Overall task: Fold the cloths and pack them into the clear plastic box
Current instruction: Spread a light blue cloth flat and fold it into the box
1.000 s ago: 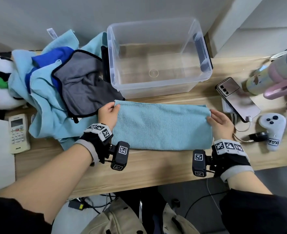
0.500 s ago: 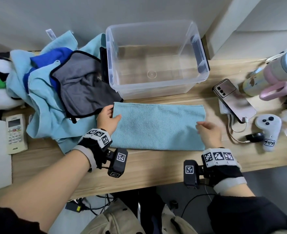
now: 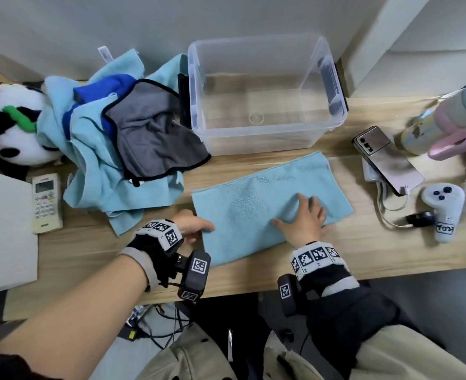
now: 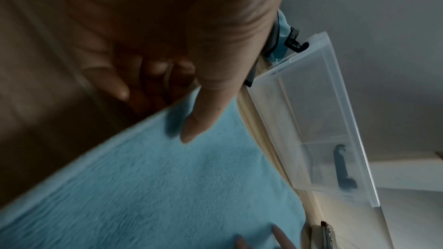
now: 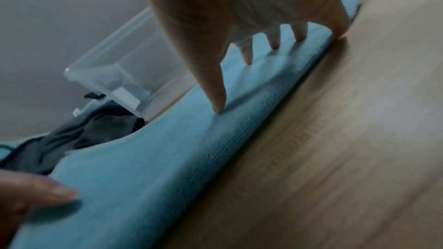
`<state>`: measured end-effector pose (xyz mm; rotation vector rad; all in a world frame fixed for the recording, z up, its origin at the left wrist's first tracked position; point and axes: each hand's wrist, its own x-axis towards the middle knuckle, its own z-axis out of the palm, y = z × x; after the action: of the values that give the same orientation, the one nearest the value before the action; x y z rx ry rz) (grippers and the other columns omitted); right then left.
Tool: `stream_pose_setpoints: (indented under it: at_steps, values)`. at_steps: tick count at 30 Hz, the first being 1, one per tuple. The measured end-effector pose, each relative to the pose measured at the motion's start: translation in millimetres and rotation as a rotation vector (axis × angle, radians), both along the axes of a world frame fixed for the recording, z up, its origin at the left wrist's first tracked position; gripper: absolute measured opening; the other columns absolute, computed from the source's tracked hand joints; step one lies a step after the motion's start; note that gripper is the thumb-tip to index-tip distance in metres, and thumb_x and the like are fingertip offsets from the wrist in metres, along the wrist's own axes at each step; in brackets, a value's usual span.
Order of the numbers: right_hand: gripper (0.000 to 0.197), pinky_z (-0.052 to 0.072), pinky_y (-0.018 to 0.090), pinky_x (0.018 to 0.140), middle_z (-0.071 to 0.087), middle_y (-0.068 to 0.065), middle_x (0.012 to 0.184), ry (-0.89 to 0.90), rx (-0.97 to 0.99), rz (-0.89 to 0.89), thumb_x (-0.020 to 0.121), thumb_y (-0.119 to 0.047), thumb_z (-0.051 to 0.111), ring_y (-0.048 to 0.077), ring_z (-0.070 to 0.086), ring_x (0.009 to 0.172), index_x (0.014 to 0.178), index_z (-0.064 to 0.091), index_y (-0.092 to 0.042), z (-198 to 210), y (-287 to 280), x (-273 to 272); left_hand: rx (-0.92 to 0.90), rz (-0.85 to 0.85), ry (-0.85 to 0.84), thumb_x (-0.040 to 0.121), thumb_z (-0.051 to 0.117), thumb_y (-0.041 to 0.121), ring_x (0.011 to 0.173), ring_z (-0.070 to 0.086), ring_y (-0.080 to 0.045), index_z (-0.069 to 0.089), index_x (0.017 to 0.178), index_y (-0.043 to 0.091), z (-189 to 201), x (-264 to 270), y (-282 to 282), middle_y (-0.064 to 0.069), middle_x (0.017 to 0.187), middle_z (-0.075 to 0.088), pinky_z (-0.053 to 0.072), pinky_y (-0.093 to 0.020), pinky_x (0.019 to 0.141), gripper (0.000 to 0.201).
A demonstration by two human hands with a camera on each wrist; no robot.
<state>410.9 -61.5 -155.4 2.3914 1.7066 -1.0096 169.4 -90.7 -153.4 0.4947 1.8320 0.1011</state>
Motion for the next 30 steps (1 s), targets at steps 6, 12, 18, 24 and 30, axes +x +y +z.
stream_pose_setpoints:
  at_steps: [6,12,18,24,30]
  values:
    - [0.089,0.01,0.056,0.114,0.006,-0.001,0.157,-0.042,0.024,0.338,0.069,-0.04,0.075,0.027,0.003,0.145,0.141,0.024,-0.036,-0.9,13.2,9.5,0.117,0.194,-0.017,0.072,0.075,0.014,0.095,0.063,-0.02,0.058,0.098,0.011,-4.4,-4.9,-5.0,-0.006,0.103,0.067,0.049,-0.03,0.089,0.031]
    - [0.096,0.006,0.054,0.116,0.001,-0.007,0.158,-0.058,-0.029,0.593,0.067,-0.035,0.078,0.021,-0.003,0.146,0.143,0.02,-0.04,3.2,27.7,14.0,-0.014,-0.065,-0.061,0.075,0.071,0.004,0.072,0.06,-0.022,0.063,0.076,0.009,3.4,-2.7,-32.9,-0.009,0.079,0.064,0.055,-0.03,0.071,0.009]
    - [0.083,0.006,0.054,0.116,0.01,-0.002,0.156,-0.078,0.011,0.496,0.071,-0.015,0.067,0.025,0.001,0.145,0.141,0.027,-0.036,13.3,37.3,-0.3,0.032,0.045,-0.207,0.084,0.061,-0.001,0.066,0.055,-0.01,0.053,0.103,0.018,22.7,6.4,-42.0,-0.003,0.089,0.06,0.05,-0.014,0.043,0.028]
    - [0.047,0.041,0.034,0.103,0.06,0.001,0.118,0.516,0.007,0.347,0.083,-0.03,0.067,0.018,0.055,0.115,0.125,0.052,-0.017,41.2,-8.5,-29.9,0.255,0.146,-0.429,0.087,0.054,-0.004,0.055,0.065,-0.017,0.043,0.127,0.036,44.5,17.4,-25.5,-0.009,0.094,0.061,0.054,-0.022,0.051,0.057]
    - [0.076,0.034,0.02,0.092,0.048,0.001,0.136,0.454,-0.23,0.443,0.079,-0.033,0.069,0.017,0.047,0.124,0.142,0.029,-0.017,63.5,-52.5,-44.9,0.246,0.043,-0.533,0.091,0.046,0.0,0.058,0.07,-0.014,0.066,0.093,0.012,55.7,29.3,-10.4,-0.002,0.073,0.069,0.053,-0.017,0.052,0.024]
